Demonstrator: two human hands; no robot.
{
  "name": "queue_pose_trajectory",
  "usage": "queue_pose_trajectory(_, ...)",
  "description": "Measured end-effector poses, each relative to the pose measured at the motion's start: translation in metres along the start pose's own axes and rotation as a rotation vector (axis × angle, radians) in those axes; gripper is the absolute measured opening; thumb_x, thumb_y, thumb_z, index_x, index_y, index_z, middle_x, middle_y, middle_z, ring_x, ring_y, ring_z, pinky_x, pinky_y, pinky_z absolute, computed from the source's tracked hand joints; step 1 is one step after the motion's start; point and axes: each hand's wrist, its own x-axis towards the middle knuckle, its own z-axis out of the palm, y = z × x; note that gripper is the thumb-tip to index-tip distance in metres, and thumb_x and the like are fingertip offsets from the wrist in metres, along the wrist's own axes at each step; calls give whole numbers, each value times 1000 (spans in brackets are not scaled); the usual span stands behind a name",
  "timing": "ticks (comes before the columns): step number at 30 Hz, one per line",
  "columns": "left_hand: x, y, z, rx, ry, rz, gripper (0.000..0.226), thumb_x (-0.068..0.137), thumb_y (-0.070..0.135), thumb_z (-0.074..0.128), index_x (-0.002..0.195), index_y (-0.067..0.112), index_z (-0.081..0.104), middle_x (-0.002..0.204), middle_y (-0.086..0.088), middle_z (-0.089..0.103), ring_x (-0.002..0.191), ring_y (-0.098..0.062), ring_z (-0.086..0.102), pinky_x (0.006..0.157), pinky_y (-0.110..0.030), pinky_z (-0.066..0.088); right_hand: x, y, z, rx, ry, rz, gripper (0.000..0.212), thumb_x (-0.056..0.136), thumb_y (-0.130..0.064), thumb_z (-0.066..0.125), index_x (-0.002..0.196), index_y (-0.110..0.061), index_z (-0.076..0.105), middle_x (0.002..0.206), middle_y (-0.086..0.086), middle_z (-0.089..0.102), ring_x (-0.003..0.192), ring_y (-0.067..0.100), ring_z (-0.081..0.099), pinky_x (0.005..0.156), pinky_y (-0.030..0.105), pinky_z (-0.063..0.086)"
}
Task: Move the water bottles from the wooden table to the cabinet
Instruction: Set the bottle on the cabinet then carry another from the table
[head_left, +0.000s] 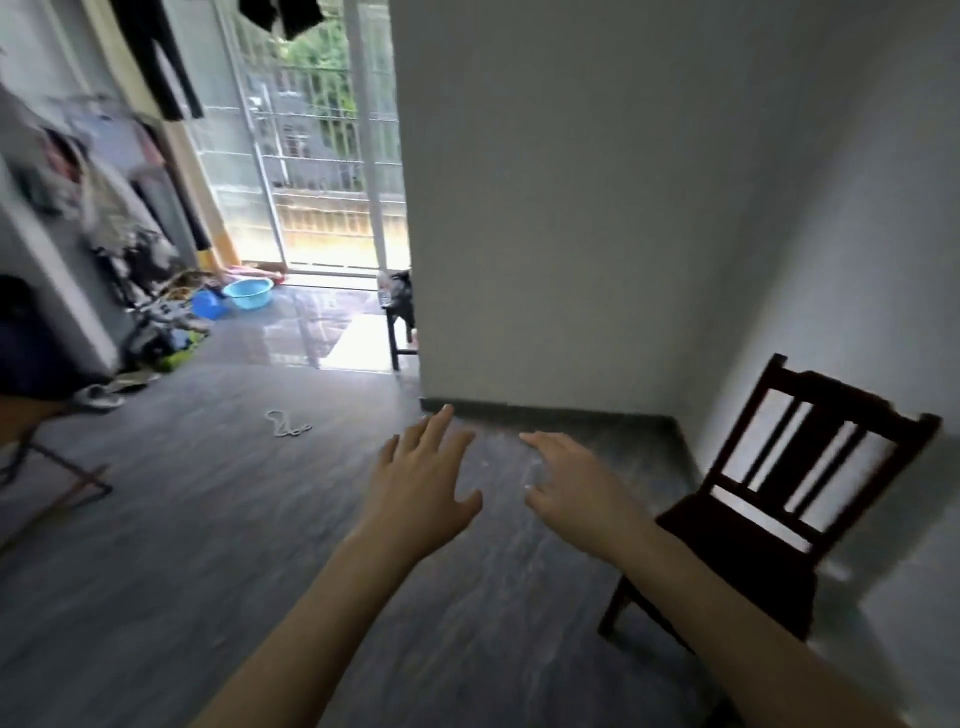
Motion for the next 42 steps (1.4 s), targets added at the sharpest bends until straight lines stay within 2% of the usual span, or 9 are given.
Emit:
queue_pose_trajectory(4,-49,-77,-19,56,-19,-261,73,94,58,57,156,34,26,172,1,3,156,-27,14,122,-50,22,39,-73,46,11,-93,-222,67,86,-34,62,148,-30,36,153,-3,39,136,16,41,109,32,38)
queue_pose_trajectory(10,-124,-169,-54,97,42,-582,73,92,56,59,155,32,30,171,-1,14,154,-28,21,121,-46,25,68,-200,107,44,-241,-524,67,87,-33,60,149,-29,34,153,-3,36,135,18,40,106,36,41)
queue_pose_trajectory(14,-173,-221,-77,111,61,-750,74,93,55,58,157,31,29,171,-2,13,154,-27,20,121,-46,23,78,-282,143,48,-333,-694,67,87,-27,63,149,-22,37,152,1,38,137,18,37,107,25,31)
queue_pose_trajectory(16,-192,-245,-88,121,78,-812,74,94,56,57,157,31,29,171,-2,13,154,-26,20,120,-45,25,83,-317,159,48,-365,-754,67,87,-27,64,148,-20,38,151,2,40,136,19,39,107,25,31)
queue_pose_trajectory(22,-220,-311,-107,129,66,-909,74,92,56,58,156,32,29,170,0,16,153,-25,23,121,-45,24,102,-385,200,63,-426,-775,66,85,-33,61,146,-22,40,146,2,44,130,24,46,103,40,44)
queue_pose_trajectory(29,-225,-370,-108,130,41,-954,73,92,57,57,156,32,30,168,3,23,151,-22,26,120,-44,28,137,-426,234,57,-486,-771,63,85,-34,58,145,-23,39,144,3,45,127,25,48,99,41,45)
queue_pose_trajectory(37,-180,-452,-100,97,13,-1015,73,93,55,57,157,33,28,170,5,18,153,-20,21,122,-44,23,222,-469,273,41,-505,-786,64,87,-32,56,147,-22,37,150,3,39,131,25,45,103,41,44)
queue_pose_trajectory(42,-120,-516,-95,139,-9,-1017,72,94,54,56,157,31,28,170,4,19,154,-19,21,122,-46,22,300,-487,299,-6,-453,-826,63,90,-30,52,149,-21,33,153,3,34,136,26,38,106,44,42)
